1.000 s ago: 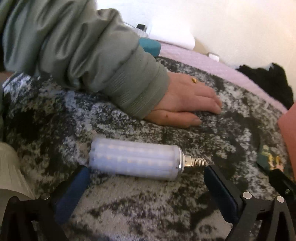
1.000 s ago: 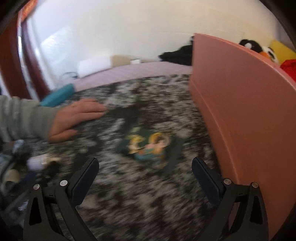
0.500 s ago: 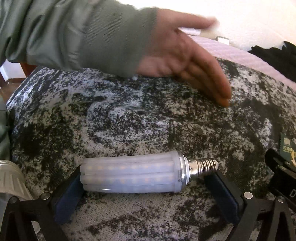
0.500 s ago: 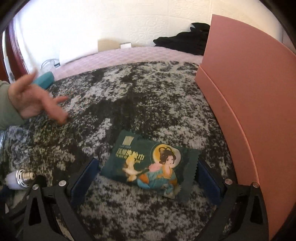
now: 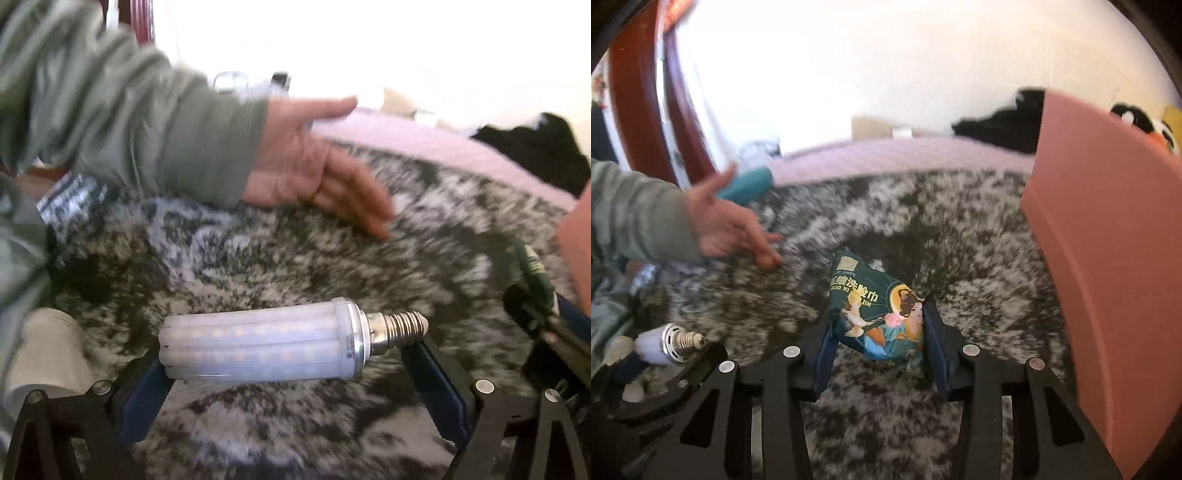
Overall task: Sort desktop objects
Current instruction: 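Carry the bulb and packet over the pink box and open both tools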
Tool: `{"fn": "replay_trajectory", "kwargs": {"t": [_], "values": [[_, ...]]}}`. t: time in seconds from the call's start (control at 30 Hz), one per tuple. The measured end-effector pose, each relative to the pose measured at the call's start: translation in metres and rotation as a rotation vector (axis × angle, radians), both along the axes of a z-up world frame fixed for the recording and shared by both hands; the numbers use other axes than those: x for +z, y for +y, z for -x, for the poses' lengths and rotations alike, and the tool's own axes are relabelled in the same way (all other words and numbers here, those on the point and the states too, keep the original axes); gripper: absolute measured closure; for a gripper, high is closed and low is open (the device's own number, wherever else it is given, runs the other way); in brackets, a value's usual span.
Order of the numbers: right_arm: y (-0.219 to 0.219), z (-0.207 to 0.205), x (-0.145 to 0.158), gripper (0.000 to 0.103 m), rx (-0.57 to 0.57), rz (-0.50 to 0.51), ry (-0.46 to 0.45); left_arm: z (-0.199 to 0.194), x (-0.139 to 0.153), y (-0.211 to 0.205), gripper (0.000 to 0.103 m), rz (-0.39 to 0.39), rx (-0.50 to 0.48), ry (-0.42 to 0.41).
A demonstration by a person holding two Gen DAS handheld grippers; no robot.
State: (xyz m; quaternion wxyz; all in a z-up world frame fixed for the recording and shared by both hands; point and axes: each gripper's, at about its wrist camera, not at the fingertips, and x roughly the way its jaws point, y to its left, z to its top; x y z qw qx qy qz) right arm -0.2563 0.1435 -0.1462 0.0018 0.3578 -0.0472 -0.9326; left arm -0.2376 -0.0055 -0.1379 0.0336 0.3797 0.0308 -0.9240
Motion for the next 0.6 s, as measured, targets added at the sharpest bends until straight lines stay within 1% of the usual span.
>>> {"fn": "replay_trajectory", "kwargs": {"t": [0.07, 0.17, 0.23, 0.3, 0.37, 0.4, 0.43, 0.5, 0.53, 0.6], "values": [[0.001, -0.016, 0.014, 0.056, 0.007, -0.013, 0.057, -0.013, 0.017, 0.001, 0.006, 0.030, -0.005, 0.039], [0.006, -0.043, 0.038, 0.056, 0.023, -0.006, 0.138, -0.029, 0.046, -0.002, 0.006, 0.048, -0.006, 0.088], [0.011, -0.064, 0.058, 0.056, 0.032, 0.011, 0.194, -0.039, 0.066, -0.001, 0.006, 0.013, -0.037, 0.135], [0.027, -0.082, 0.080, 0.056, 0.013, 0.048, 0.257, -0.050, 0.084, 0.004, 0.006, -0.032, -0.079, 0.181], [0.047, -0.093, 0.101, 0.056, 0.001, 0.080, 0.274, -0.062, 0.097, 0.012, 0.006, -0.082, -0.131, 0.220], [0.060, -0.101, 0.112, 0.056, 0.003, 0.103, 0.275, -0.067, 0.102, 0.021, 0.006, -0.088, -0.158, 0.235], [0.074, -0.107, 0.125, 0.056, 0.008, 0.131, 0.257, -0.073, 0.107, 0.031, 0.006, -0.087, -0.185, 0.250], [0.100, -0.119, 0.143, 0.056, 0.001, 0.135, 0.230, -0.081, 0.107, 0.060, 0.006, -0.112, -0.238, 0.259], [0.110, -0.125, 0.149, 0.056, -0.010, 0.116, 0.229, -0.085, 0.106, 0.074, 0.006, -0.126, -0.265, 0.262], [0.138, -0.140, 0.156, 0.056, -0.077, 0.031, 0.228, -0.093, 0.105, 0.104, 0.006, -0.154, -0.318, 0.268]]}}
